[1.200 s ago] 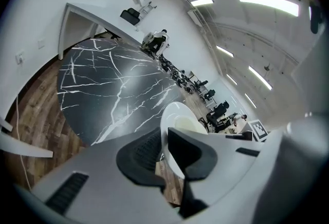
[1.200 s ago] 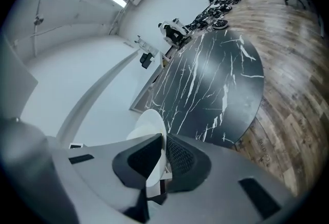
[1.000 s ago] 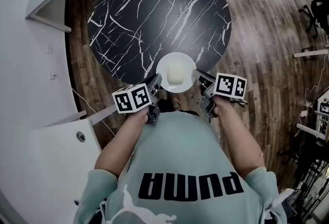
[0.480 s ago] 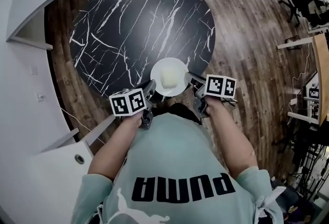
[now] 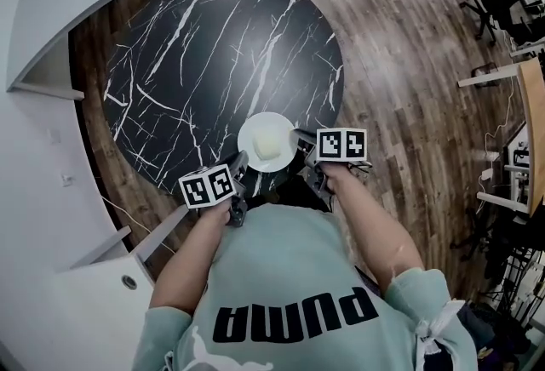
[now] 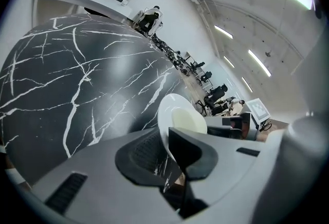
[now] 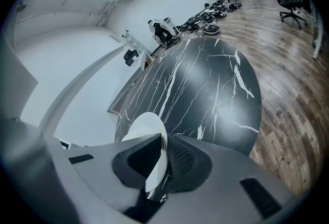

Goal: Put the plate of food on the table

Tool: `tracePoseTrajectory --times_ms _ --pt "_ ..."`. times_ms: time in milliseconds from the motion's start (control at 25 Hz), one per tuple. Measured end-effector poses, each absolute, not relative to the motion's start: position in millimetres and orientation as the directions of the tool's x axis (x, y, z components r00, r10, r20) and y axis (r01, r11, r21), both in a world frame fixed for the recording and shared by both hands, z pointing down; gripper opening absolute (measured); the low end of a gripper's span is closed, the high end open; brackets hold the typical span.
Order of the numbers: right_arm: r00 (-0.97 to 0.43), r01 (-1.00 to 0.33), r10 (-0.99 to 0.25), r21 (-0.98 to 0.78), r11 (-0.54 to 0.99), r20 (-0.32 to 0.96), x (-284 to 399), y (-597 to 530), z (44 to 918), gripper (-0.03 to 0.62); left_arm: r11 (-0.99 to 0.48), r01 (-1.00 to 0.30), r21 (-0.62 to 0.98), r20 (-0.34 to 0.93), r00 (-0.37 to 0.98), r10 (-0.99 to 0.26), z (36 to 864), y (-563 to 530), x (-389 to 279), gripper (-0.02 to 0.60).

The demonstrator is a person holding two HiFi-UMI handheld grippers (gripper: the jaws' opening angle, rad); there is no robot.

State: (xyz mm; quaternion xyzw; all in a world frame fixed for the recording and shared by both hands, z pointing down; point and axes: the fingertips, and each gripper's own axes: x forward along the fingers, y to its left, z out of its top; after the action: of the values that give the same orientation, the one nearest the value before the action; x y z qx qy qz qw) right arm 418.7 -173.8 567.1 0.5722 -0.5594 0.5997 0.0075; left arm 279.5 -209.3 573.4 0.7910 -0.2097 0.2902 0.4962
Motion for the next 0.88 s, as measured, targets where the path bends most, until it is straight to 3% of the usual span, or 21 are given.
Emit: tracePoseTrajectory --times_ms 880 --pt "-0.441 -0.733 -0.492 -0.618 -0.286 0.751 455.9 -213.3 626.3 0.037 -0.341 -0.748 0.569 0.763 0.635 -0.119 627.8 -227.1 314.4 0.060"
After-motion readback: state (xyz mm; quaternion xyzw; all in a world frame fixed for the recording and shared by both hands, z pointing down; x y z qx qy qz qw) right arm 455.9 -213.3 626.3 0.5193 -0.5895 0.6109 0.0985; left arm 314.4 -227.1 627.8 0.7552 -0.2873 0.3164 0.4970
